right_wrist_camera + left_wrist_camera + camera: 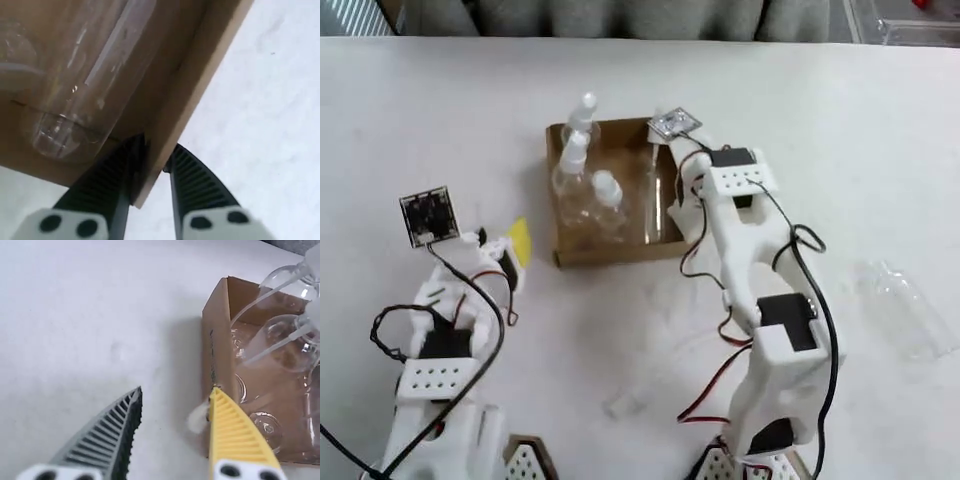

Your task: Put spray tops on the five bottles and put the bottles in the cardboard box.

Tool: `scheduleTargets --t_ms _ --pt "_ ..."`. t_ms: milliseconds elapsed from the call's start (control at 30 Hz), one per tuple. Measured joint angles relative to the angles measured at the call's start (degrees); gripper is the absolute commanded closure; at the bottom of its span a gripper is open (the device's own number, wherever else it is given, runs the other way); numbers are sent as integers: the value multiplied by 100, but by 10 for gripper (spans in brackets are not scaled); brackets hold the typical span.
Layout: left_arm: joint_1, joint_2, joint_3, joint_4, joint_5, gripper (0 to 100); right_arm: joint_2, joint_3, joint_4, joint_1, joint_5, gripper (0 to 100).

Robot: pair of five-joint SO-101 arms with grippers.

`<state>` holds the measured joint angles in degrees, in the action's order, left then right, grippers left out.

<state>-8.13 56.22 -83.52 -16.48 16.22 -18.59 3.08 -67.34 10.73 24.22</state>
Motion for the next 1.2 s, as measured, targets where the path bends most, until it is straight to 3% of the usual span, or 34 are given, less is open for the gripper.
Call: scheduleTargets --t_ms 600,867,1200 --pt "0 0 0 0 0 789 1749 2365 659 -88 18 976" --pt "0 0 0 0 0 789 1793 2400 659 -70 18 790" --pt "0 0 0 0 0 789 1925 2400 659 -70 18 751"
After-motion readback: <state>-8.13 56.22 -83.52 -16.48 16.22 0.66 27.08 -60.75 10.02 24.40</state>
